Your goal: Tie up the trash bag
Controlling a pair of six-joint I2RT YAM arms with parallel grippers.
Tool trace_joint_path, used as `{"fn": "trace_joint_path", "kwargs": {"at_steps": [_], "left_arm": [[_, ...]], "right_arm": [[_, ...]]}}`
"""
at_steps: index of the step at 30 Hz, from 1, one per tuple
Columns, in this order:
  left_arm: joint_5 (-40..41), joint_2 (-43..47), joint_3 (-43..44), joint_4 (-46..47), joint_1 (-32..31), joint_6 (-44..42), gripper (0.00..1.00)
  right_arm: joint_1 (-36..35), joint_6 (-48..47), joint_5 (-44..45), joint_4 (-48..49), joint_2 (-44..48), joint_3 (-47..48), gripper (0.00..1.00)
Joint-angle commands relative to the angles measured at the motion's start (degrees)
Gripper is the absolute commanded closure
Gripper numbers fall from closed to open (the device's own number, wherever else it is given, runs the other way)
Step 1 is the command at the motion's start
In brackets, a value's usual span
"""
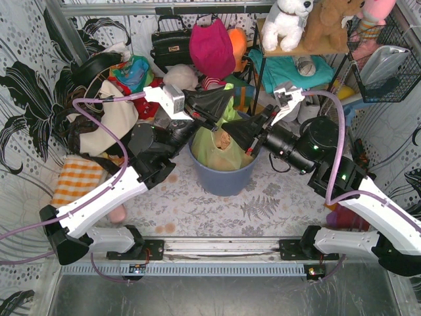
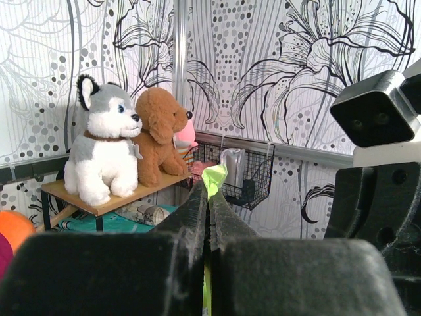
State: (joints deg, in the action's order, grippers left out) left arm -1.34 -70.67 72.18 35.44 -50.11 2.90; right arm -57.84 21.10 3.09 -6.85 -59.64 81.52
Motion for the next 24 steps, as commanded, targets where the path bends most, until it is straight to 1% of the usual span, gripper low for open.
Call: {"fn": "trace_joint_path", "kwargs": {"at_steps": [1, 6, 15, 18, 24], "left_arm": [[-0.6, 0.8, 0.6, 3.9, -0.1, -0.4, 0.95], [-0.2, 0.5, 1.5, 3.2, -0.1, -0.6, 0.94], [0.4, 1.1, 0.9, 3.2, -0.1, -0.8, 0.94], [0.4, 1.0, 1.0, 2.8, 0.0, -1.0, 0.94], [0.2, 1.0, 1.2, 2.3, 0.0, -1.1, 0.95]], "right_arm": [[-0.3, -1.2, -0.9, 2.2, -0.2, 1.3, 1.00], [-0.3, -1.0, -2.5, 0.0, -2.8, 2.8, 1.00], [-0.8, -0.8, 4.1, -4.8, -5.5, 3.3, 1.00], [-2.5, -1.2, 8.4, -6.0, -7.2, 4.2, 1.00], [-5.0, -1.3, 22.8, -8.2, -7.7, 4.3, 1.00]]}}
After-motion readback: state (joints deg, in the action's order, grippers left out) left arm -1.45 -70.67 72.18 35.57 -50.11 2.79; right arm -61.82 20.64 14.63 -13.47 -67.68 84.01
